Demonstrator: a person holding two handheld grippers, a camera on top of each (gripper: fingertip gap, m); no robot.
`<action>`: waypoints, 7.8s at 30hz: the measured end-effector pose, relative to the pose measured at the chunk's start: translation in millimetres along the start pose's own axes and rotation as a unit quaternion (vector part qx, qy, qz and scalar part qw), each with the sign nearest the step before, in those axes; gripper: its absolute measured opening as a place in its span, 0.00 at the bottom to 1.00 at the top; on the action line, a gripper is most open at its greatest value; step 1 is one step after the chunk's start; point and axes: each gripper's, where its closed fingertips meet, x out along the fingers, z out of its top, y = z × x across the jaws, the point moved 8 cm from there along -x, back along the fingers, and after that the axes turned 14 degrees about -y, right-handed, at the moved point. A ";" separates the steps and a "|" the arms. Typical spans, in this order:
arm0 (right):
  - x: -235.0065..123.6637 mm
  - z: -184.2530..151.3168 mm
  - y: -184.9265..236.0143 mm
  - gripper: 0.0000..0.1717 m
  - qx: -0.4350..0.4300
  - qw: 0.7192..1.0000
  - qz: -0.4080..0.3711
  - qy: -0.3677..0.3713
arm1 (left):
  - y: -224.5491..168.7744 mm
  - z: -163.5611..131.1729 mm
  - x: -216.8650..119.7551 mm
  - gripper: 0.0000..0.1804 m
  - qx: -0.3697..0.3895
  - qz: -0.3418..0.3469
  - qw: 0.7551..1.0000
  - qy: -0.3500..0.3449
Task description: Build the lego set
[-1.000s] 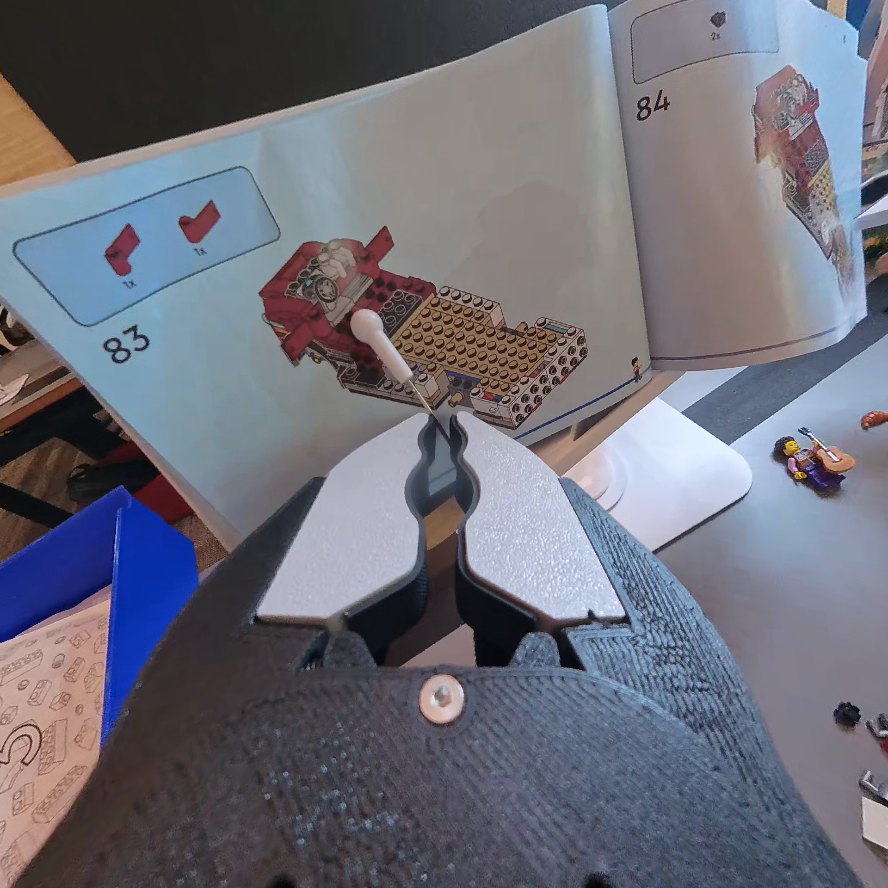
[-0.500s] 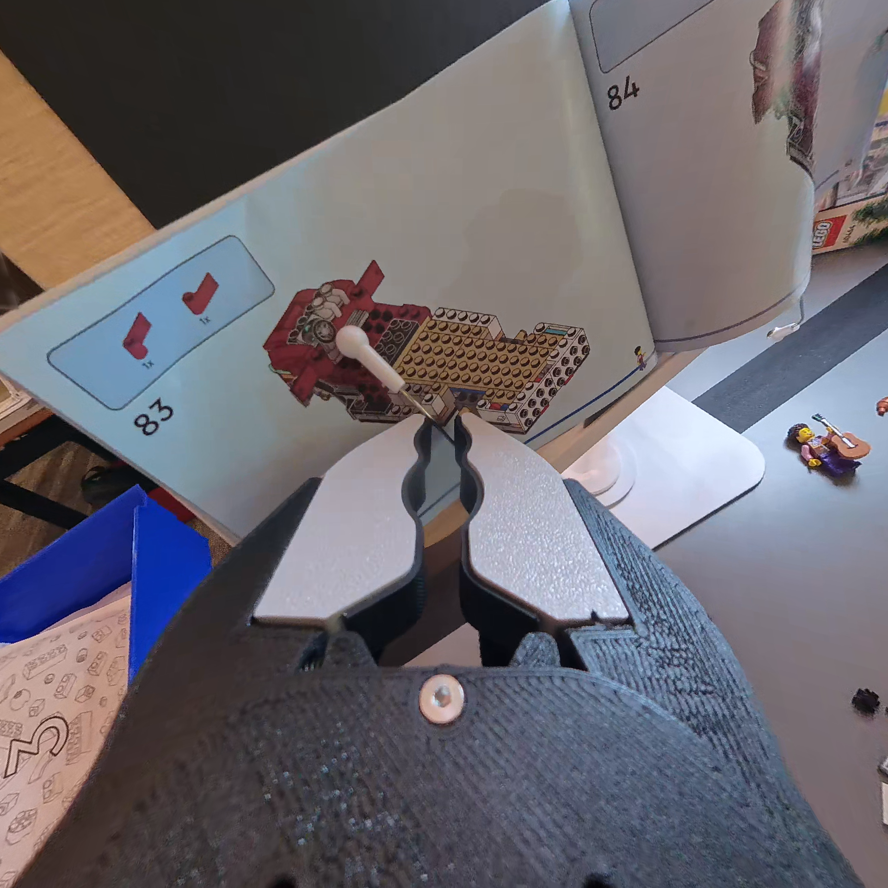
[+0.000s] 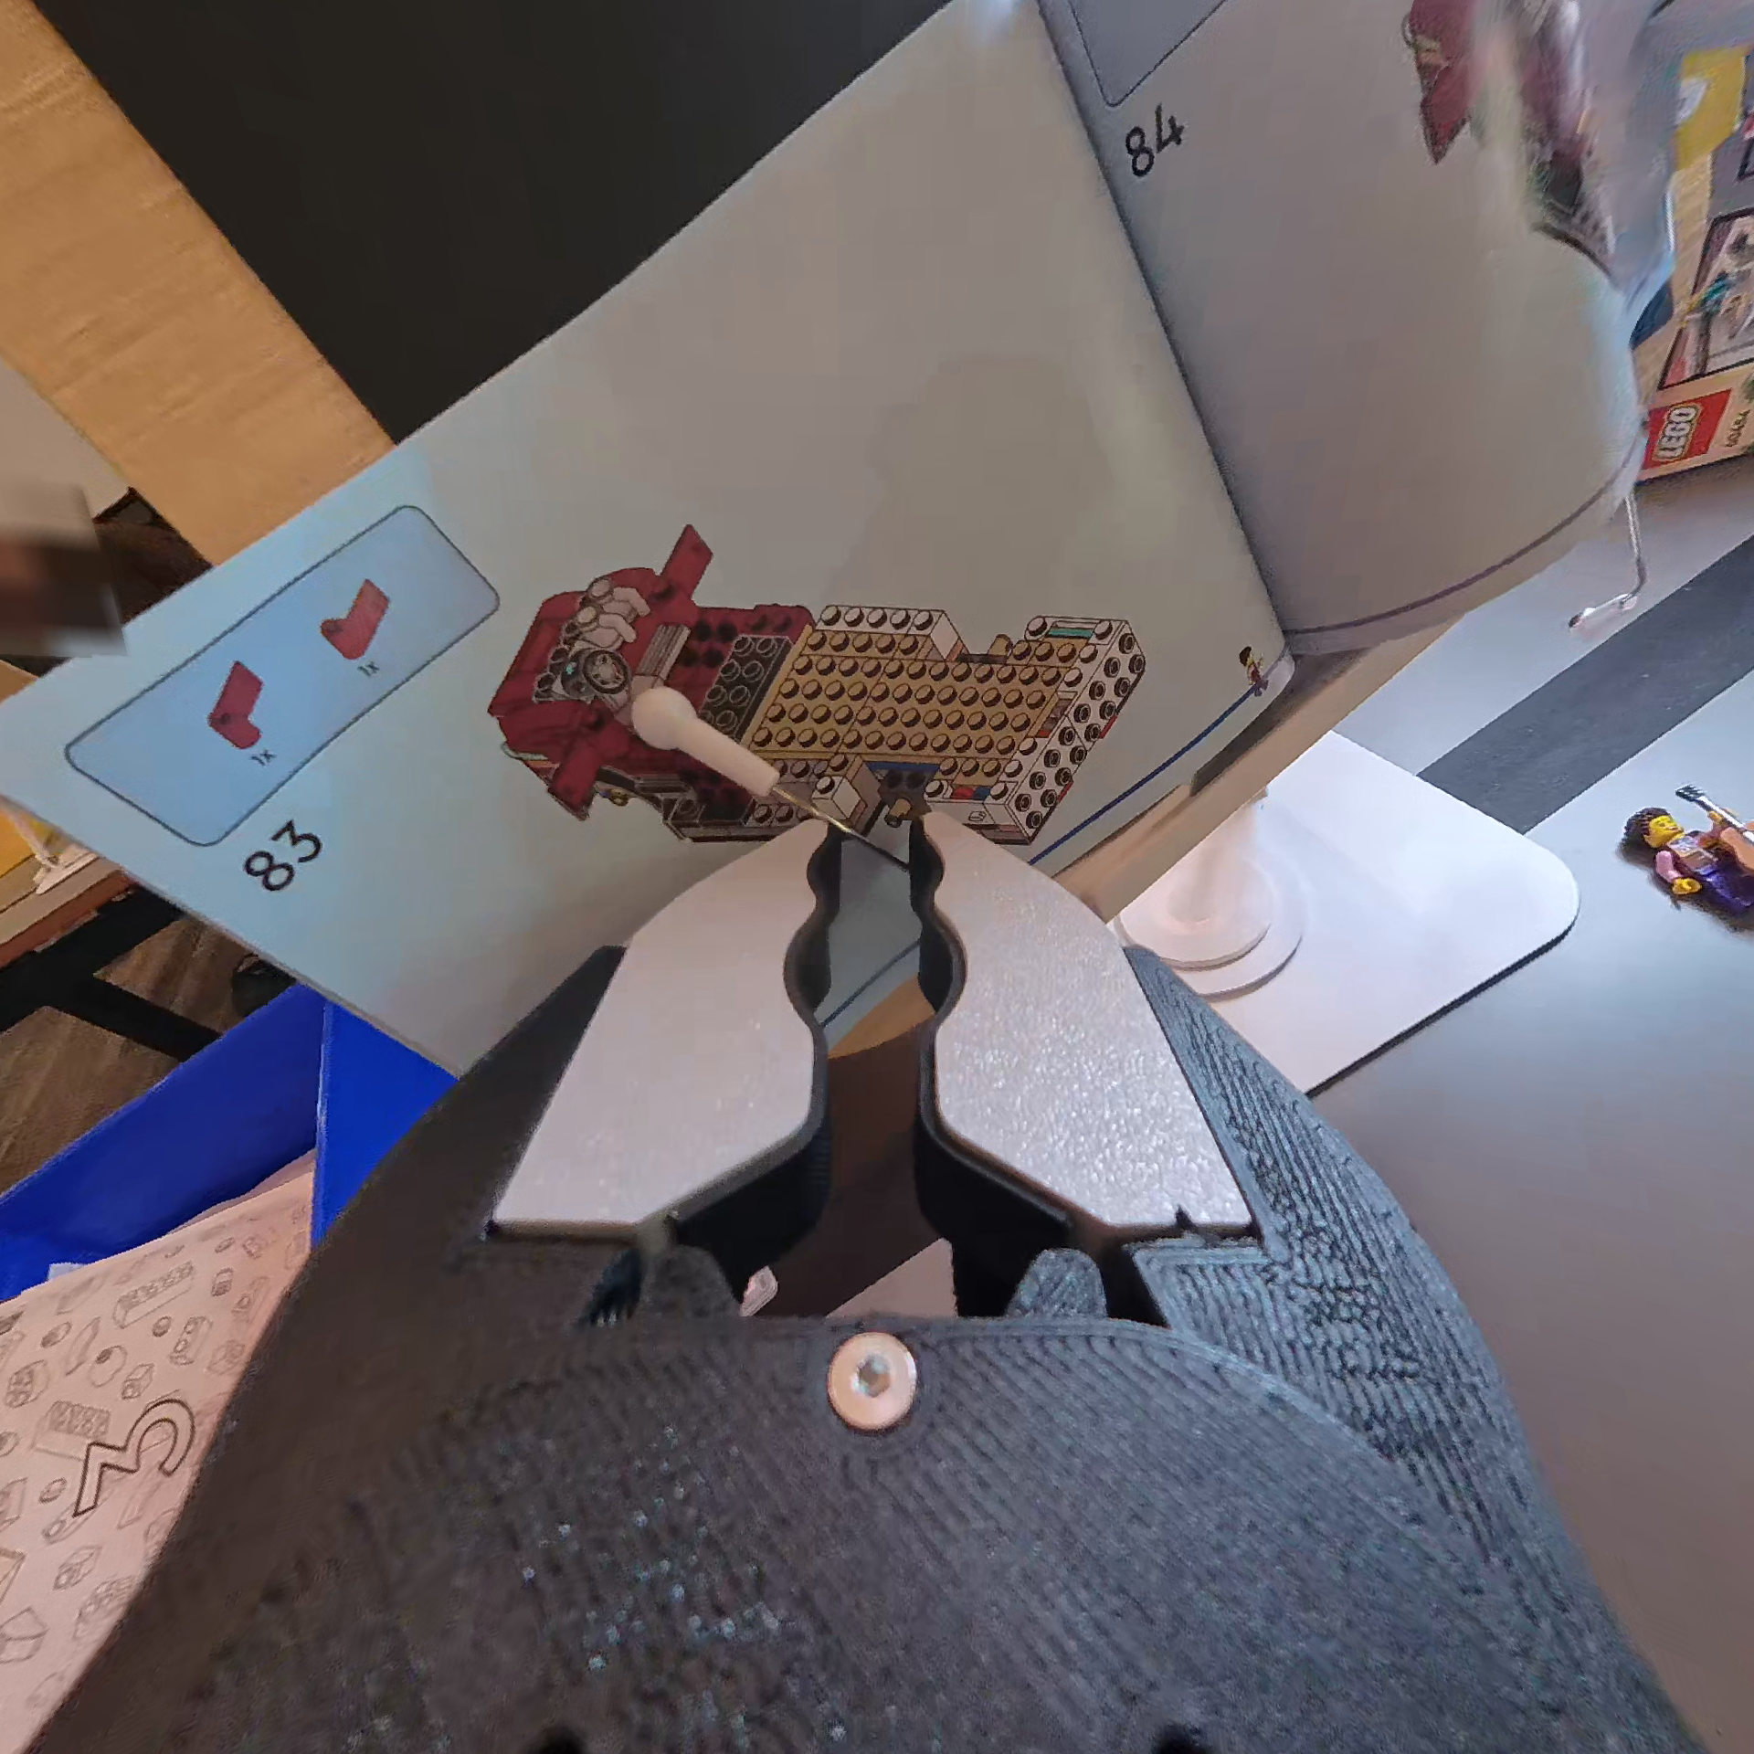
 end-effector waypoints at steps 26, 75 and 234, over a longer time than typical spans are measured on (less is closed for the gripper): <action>-13.6 20.0 120.3 0.16 -0.161 0.980 0.113 0.040 | 2.3 -0.9 5.2 0.05 -0.045 0.007 0.999 0.020; -32.8 -58.2 54.1 0.01 -0.482 0.866 -0.018 0.131 | -101.2 47.8 77.1 0.00 0.141 -0.005 0.984 0.107; -267.4 -26.1 124.2 0.00 0.039 0.999 0.010 -0.034 | 88.6 -175.8 -289.1 0.15 -0.006 -0.215 0.841 0.497</action>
